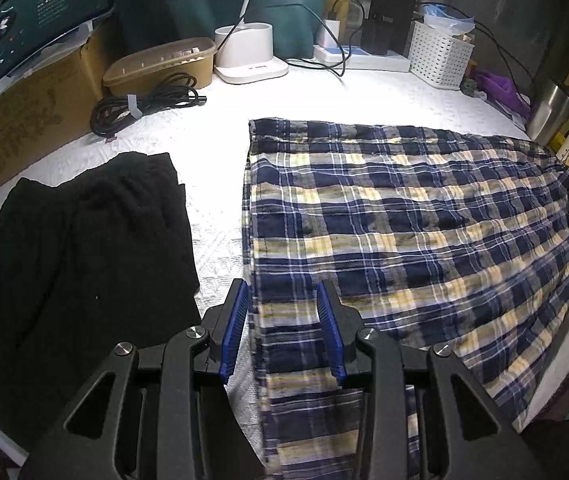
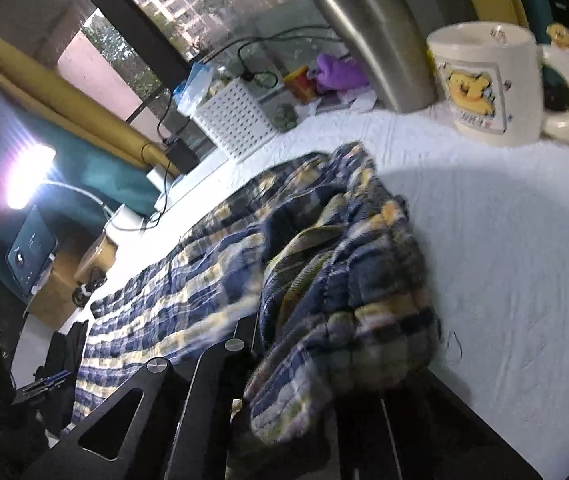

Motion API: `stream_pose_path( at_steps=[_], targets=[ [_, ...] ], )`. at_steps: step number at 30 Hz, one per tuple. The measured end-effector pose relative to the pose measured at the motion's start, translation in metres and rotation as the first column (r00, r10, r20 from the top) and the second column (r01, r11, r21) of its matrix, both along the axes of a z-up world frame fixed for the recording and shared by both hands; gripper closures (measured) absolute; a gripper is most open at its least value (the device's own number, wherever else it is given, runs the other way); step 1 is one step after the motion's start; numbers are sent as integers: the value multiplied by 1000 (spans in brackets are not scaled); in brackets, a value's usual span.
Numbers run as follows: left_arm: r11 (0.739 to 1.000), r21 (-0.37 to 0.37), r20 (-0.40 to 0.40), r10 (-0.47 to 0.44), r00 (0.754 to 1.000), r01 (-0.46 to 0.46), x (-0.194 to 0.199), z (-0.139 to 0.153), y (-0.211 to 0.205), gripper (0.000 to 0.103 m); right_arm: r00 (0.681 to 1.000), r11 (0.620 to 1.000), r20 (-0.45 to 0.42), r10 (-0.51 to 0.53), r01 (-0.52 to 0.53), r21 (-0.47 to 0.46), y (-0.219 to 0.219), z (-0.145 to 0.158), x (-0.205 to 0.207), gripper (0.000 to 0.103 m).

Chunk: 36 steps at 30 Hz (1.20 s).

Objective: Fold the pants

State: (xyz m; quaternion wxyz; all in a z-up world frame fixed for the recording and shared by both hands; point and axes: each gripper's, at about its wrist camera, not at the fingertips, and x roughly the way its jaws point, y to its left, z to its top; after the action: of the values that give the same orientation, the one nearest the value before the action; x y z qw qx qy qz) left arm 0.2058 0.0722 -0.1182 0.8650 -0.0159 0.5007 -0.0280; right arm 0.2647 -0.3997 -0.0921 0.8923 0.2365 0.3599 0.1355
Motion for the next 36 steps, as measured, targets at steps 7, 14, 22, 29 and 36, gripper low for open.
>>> stream_pose_path(
  at_steps=[7, 14, 22, 29, 36],
  targets=[
    [999, -39, 0, -11, 1000, 11, -1, 0, 0, 68, 997, 997, 53, -51, 54, -64, -20, 24, 3, 95],
    [992, -119, -25, -45, 999, 41, 6, -13, -12, 68, 997, 995, 60, -44, 49, -86, -20, 33, 2, 95],
    [995, -82, 12, -60, 998, 61, 11, -22, -18, 95, 998, 994, 21, -54, 56, -91, -21, 26, 1, 95],
    [995, -101, 18, -13, 1000, 15, 5, -22, -6, 100, 999, 991, -7, -47, 46, -122, -17, 20, 4, 58],
    [994, -105, 1, -13, 1000, 13, 8, -11, -3, 91, 998, 997, -16, -62, 61, -51, -26, 14, 6, 24]
  ],
)
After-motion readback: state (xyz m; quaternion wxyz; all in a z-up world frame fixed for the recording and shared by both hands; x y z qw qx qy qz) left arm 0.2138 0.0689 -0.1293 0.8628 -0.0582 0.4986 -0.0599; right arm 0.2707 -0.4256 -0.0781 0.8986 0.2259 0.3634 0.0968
